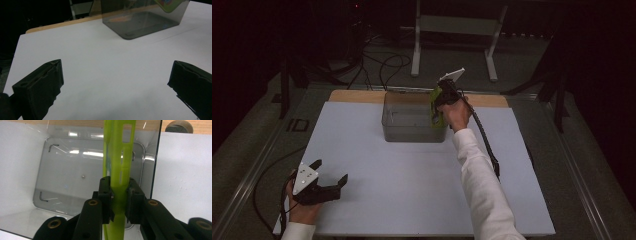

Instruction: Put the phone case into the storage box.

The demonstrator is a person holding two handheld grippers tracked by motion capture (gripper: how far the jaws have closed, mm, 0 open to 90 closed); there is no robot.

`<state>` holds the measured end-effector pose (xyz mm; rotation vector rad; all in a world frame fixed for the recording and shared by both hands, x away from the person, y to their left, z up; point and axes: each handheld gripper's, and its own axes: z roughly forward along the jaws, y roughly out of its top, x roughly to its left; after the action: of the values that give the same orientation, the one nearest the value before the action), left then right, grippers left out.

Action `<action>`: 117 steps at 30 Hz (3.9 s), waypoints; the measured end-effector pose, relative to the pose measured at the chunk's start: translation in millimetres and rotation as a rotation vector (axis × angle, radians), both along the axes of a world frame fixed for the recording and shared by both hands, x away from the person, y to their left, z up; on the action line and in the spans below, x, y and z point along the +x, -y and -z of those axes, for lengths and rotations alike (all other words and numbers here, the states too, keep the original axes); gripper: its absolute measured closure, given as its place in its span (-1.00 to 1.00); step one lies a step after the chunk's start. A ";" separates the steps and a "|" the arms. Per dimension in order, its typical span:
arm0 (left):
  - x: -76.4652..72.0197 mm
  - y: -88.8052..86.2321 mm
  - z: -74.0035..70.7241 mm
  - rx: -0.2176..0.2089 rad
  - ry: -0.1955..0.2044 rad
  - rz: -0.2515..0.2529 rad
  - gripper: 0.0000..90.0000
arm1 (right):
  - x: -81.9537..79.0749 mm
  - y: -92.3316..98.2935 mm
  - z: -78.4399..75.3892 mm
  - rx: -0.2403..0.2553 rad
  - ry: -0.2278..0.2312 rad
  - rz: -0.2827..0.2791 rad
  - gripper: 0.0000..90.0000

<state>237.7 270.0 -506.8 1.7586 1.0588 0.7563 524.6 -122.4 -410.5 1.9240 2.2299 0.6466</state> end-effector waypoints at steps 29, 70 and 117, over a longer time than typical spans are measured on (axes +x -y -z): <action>0.6 -0.6 0.1 -0.005 -0.002 0.000 -1.00 | 11.0 -6.9 26.9 -0.062 -0.067 0.050 0.71; 1.2 0.1 0.6 -0.008 -0.004 0.006 -1.00 | 11.9 -12.1 34.1 -0.084 -0.044 0.104 0.56; 1.5 3.5 1.2 0.001 -0.005 0.013 -1.00 | -58.0 17.1 -32.6 -0.093 0.333 -0.145 -0.47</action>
<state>239.1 266.5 -508.0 1.7673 1.0492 0.7454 466.6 -139.4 -378.0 1.4943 2.1556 0.8006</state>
